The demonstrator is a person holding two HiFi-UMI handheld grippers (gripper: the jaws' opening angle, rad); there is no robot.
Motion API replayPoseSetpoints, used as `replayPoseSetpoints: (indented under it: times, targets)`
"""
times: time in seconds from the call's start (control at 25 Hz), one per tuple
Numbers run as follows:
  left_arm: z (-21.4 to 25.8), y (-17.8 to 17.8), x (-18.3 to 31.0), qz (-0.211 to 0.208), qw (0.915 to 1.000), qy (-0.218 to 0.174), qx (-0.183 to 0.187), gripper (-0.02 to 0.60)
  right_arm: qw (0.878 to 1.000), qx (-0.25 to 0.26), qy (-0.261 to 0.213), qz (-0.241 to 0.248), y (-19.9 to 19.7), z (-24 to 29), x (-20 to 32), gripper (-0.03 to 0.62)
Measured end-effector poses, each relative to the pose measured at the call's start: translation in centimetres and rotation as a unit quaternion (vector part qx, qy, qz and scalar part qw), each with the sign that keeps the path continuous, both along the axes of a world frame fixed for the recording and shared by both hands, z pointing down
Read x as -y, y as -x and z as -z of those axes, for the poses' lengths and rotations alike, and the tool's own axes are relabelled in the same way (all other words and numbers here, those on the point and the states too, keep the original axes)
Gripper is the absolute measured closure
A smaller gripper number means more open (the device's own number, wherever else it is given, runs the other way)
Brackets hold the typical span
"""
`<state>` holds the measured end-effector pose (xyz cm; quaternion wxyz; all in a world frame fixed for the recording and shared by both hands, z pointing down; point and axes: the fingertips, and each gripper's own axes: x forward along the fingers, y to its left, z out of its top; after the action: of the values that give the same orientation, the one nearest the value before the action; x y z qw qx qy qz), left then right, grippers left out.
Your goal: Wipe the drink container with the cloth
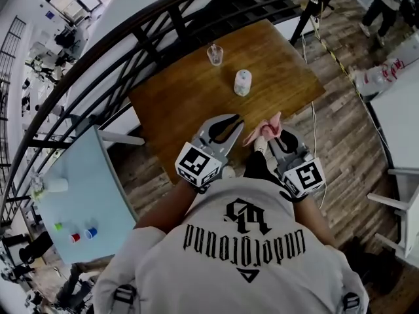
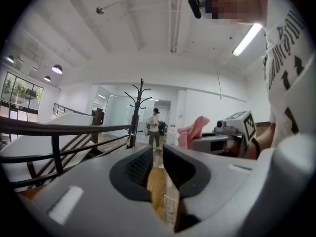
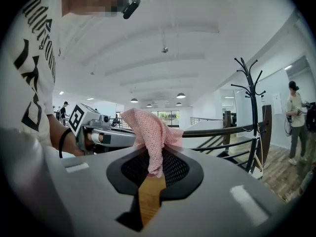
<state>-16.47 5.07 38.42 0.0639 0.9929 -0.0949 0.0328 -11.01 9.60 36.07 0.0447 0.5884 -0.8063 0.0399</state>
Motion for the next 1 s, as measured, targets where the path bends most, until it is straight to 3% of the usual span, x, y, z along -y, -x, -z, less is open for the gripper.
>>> replayPoseSetpoints:
  times: [0.32, 0.52, 1.0]
  targets:
    - [-1.9, -4.6, 3.8, 0.038, 0.9990, -0.004, 0.020, 0.453, 1.000, 0.007, -0.001, 0.029, -5.4, -1.4, 4.6, 0.551]
    - [-3.8, -4.5, 6.7, 0.068, 0.9968, 0.011, 0.040, 0.398, 0.999, 0.006, 0.010, 0.048, -5.7, -2.0, 7.6, 0.551]
    - [-8.8, -11.5, 13.0, 0.123, 0.9886, 0.003, 0.086, 0.279, 0.995, 0.017, 0.068, 0.065, -13.6, -7.1, 13.1, 0.551]
